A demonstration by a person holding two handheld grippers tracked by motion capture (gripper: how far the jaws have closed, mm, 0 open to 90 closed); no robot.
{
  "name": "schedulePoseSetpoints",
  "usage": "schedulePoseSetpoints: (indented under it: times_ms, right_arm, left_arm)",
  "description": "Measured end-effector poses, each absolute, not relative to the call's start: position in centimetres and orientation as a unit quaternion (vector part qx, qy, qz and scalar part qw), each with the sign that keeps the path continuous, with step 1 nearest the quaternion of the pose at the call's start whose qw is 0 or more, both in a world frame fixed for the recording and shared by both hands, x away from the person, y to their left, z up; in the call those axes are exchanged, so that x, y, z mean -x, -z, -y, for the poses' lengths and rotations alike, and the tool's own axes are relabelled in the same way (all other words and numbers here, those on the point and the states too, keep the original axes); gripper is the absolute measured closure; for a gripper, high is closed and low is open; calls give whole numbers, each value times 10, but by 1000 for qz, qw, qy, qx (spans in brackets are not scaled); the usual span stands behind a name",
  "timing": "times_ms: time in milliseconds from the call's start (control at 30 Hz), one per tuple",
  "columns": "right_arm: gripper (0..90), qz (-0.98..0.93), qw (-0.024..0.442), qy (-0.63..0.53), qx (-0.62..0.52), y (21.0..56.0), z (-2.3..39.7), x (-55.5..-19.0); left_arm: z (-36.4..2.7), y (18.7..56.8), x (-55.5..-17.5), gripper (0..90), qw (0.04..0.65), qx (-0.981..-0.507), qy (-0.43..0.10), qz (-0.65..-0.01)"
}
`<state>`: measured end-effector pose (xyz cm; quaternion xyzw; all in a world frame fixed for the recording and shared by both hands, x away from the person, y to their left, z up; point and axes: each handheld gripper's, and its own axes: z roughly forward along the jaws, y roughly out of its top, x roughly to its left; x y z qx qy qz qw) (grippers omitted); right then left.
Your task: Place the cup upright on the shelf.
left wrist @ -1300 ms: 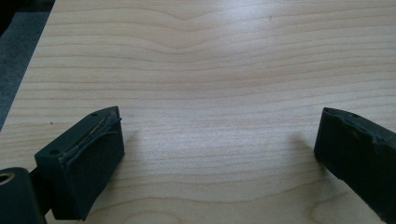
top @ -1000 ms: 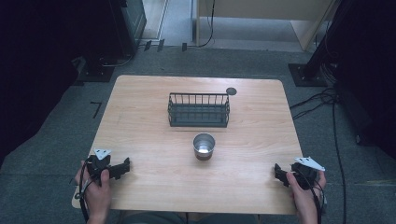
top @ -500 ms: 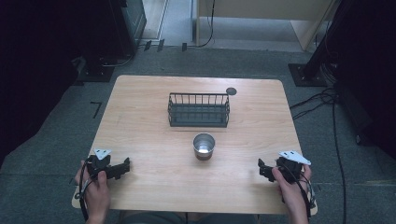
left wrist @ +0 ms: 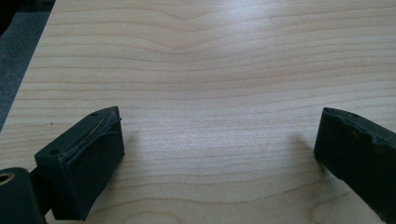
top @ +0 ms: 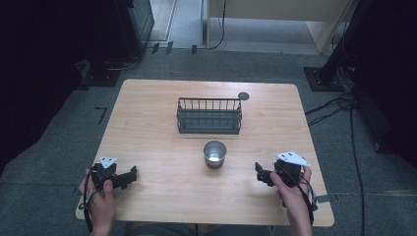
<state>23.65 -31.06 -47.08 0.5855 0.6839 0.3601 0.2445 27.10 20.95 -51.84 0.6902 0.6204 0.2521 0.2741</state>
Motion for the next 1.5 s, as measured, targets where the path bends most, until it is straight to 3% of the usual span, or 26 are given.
schedulePoseSetpoints:
  times_ms: [1500]
  right_arm:
    - [0,-743,193,-407,-495,465,193,-262]
  left_arm:
    - [-210,518,-271,19,274,-690,-252,-620]
